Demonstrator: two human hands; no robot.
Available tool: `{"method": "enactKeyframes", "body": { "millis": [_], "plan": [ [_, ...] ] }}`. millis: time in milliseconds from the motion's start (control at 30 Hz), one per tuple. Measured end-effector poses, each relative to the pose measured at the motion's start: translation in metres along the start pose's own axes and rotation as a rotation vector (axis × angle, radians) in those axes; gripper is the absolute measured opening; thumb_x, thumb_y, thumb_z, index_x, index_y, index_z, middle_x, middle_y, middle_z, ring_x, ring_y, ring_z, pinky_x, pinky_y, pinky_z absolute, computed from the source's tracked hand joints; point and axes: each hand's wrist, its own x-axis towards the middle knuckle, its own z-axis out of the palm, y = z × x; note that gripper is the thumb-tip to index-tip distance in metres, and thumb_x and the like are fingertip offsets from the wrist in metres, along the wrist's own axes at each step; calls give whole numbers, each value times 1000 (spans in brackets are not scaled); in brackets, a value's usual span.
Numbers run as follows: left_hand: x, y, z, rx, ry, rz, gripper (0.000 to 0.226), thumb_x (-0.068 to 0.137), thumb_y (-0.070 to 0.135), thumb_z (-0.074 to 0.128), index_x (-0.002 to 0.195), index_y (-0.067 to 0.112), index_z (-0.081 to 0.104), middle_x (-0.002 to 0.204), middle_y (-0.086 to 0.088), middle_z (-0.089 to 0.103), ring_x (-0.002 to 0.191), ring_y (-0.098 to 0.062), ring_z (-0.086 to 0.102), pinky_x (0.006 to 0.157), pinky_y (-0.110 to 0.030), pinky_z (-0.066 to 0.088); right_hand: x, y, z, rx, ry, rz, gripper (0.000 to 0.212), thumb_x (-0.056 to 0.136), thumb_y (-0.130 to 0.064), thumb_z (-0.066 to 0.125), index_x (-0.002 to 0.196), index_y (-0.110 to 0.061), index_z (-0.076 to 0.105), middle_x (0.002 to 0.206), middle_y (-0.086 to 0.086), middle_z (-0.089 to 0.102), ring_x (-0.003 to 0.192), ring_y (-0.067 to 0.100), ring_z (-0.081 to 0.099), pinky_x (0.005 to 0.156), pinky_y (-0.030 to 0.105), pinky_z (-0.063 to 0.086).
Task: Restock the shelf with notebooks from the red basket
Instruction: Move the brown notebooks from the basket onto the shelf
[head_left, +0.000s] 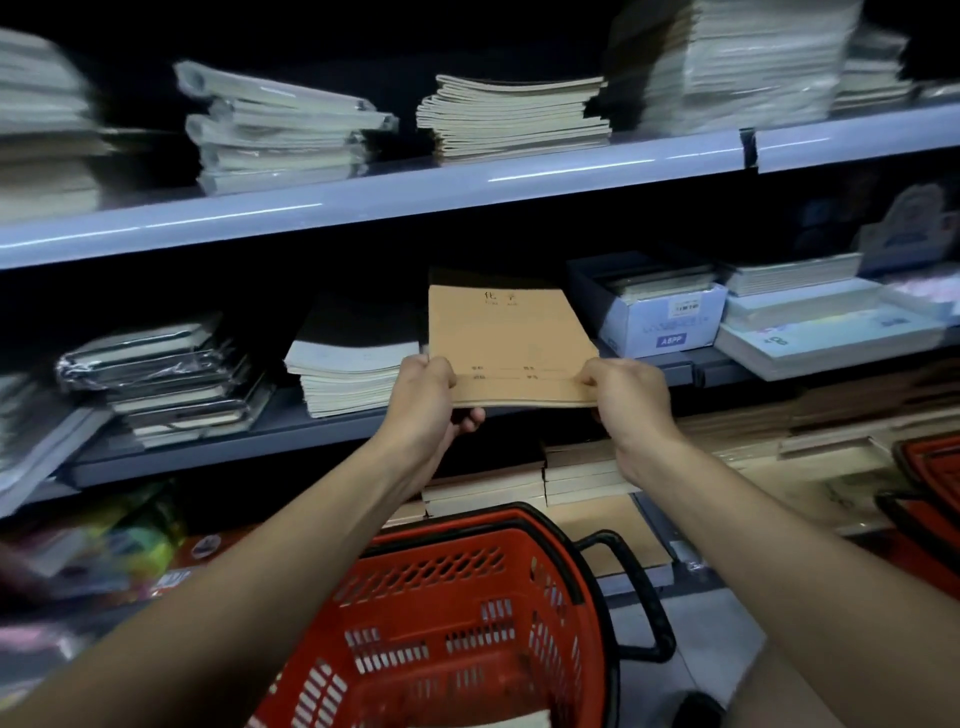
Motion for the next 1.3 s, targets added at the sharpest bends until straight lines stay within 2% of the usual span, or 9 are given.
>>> {"method": "enactKeyframes", "body": {
  "millis": [167, 267, 433, 567, 767, 967, 1100, 1200, 1300],
  "plan": [
    [47, -8, 10, 172, 8, 64, 25, 100, 10, 35, 123, 8, 46, 111, -19, 67, 78, -28, 65, 57, -32, 48, 43, -1, 6, -80, 36, -97, 7, 85, -13, 67, 84, -15, 74, 91, -3, 77, 86, 13, 67, 74, 30, 51],
    [75, -9, 14, 296, 44, 129, 25, 100, 14, 43, 122, 15, 54, 110, -5, 67, 101, -22, 64, 76, -33, 52, 70, -3, 10, -109, 29, -147, 10, 86, -13, 68, 90, -16, 77, 91, -6, 77, 88, 11, 69, 72, 26, 51],
    [118, -7, 18, 342, 56, 165, 30, 93, 23, 53, 119, 18, 65, 114, -1, 72, 111, -19, 66, 95, -33, 53, 110, -2, 19, -121, 40, -188, 10, 84, -16, 70, 90, -19, 78, 93, -5, 77, 92, 14, 71, 78, 30, 55],
    [138, -17, 21, 378, 32, 151, 28, 101, 23, 49, 122, 16, 67, 111, 4, 72, 106, -10, 65, 82, -19, 48, 134, 12, 22, -183, 40, -200, 9, 87, -17, 71, 87, -23, 77, 88, -9, 76, 89, 12, 71, 76, 27, 53],
    [155, -47, 27, 424, 17, 136, 26, 107, 22, 41, 117, 18, 65, 97, 17, 66, 88, 6, 58, 62, 0, 40, 154, 33, 27, -280, 13, -231, 21, 84, -20, 64, 90, -2, 74, 86, 4, 73, 84, 20, 70, 75, 32, 51],
    [163, -65, 22, 512, -32, 199, 37, 104, 33, 36, 128, 31, 64, 120, 15, 70, 116, -8, 62, 104, -32, 47, 158, 41, 28, -303, 10, -201, 20, 90, -19, 60, 97, -9, 77, 98, 7, 78, 95, 24, 72, 84, 35, 57],
    [162, -72, 23, 561, -55, 170, 42, 110, 37, 33, 144, 24, 54, 128, 15, 61, 126, -11, 54, 103, -25, 36, 155, 48, 28, -361, 25, -168, 15, 97, -19, 57, 92, -17, 71, 98, 3, 76, 97, 22, 71, 79, 32, 55],
    [160, -77, 18, 633, -44, 223, 72, 101, 63, 35, 159, 20, 34, 149, 12, 49, 139, -12, 44, 116, -27, 30, 156, 52, 26, -423, 25, -190, 28, 101, -26, 58, 124, -14, 69, 122, 5, 72, 110, 19, 65, 95, 29, 50],
    [151, -83, 11, 669, -80, 350, 79, 101, 58, 51, 164, 23, 20, 165, 7, 33, 150, -8, 31, 115, -17, 26, 153, 53, 20, -438, -21, -243, 57, 97, -37, 64, 151, -22, 53, 146, 0, 60, 130, 17, 57, 112, 33, 43]
  ]
}}
